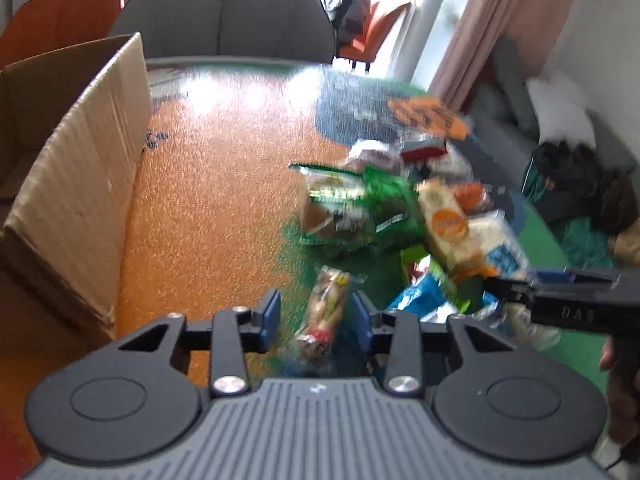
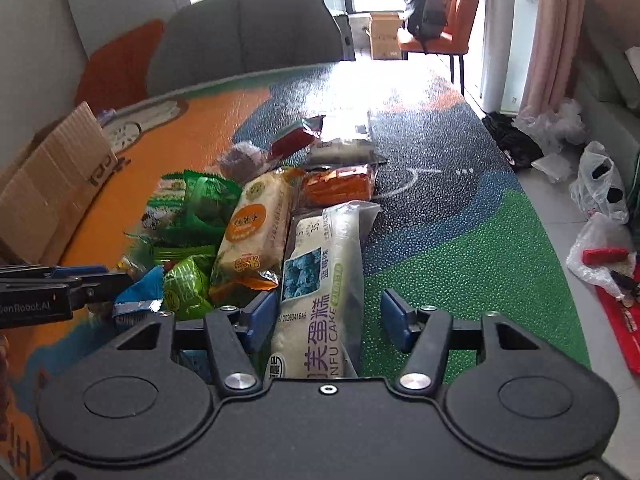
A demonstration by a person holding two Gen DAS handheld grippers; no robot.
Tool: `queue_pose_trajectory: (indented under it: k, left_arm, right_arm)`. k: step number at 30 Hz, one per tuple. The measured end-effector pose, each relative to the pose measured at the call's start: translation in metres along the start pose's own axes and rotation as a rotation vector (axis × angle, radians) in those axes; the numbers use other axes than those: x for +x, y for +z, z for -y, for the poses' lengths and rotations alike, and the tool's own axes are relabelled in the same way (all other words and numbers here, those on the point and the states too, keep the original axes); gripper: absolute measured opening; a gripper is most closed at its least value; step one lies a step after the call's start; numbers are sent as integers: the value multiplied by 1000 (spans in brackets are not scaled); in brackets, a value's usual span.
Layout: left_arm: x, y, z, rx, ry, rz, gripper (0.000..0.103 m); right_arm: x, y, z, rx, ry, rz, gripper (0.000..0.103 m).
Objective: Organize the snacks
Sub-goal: 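Grasp the white-and-blue cake bag with the right gripper while the left grasps a small wrapped snack, then carry the cake bag with the right gripper while the left drops the small snack into the box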
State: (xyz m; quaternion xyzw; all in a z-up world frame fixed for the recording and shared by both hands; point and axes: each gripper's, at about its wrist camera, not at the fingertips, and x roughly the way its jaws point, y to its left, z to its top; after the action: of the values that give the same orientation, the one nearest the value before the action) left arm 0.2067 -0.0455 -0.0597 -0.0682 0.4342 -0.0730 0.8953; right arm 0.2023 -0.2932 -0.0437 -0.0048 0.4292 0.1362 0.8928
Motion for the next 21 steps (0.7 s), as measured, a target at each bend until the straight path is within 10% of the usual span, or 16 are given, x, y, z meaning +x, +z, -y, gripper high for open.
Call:
queue_pose_trajectory:
  k: [8, 10, 21]
  left_arm:
    - [2, -5, 23, 135, 63, -43, 38]
    - [1, -10, 25, 160, 87, -20, 18]
    - [-33, -26, 17, 123, 40, 120, 16]
  right_arm:
    - [-6, -2, -7, -24, -61, -78, 38]
    - [-9, -7, -9, -27, -57, -56, 33]
    - [-35, -25, -9, 40, 4, 113, 28]
